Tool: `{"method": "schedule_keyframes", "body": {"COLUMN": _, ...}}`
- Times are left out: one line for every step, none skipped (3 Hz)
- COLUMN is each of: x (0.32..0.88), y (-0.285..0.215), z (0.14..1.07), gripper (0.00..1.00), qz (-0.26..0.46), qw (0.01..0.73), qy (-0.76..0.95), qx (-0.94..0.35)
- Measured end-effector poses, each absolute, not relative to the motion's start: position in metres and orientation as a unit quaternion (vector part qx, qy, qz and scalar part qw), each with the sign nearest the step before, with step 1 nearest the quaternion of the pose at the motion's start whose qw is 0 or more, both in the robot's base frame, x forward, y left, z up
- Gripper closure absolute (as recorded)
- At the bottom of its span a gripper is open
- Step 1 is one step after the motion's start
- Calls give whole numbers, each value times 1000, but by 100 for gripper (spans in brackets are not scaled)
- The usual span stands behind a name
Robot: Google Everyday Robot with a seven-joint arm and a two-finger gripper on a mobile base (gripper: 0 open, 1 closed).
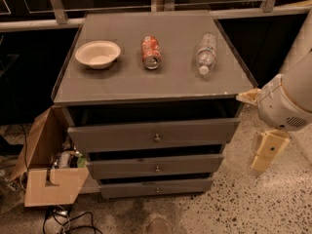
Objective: Open top drawer
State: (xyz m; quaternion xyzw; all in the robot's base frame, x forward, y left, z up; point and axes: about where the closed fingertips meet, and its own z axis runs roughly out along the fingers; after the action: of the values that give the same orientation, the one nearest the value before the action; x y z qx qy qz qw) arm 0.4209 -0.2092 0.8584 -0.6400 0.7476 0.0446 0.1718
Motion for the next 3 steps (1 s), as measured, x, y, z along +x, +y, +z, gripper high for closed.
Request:
{"method": "schedule_keyframes", "body": {"x": 421, "y": -209, "z": 857, "gripper": 0, "qz": 45, "qw": 171, "qy": 747, "qx": -640}}
{"method": "schedule_keyframes", "body": {"x": 412, "y": -198, "z": 832, "gripper": 0, "qz": 46, "qw": 156, "qy": 744, "qx": -648}}
{"method": "schedule_keyframes", "body": {"x": 425, "y": -180, "z": 786, "gripper": 0, "qz": 36, "qw": 127, "qy": 745, "qx": -654}}
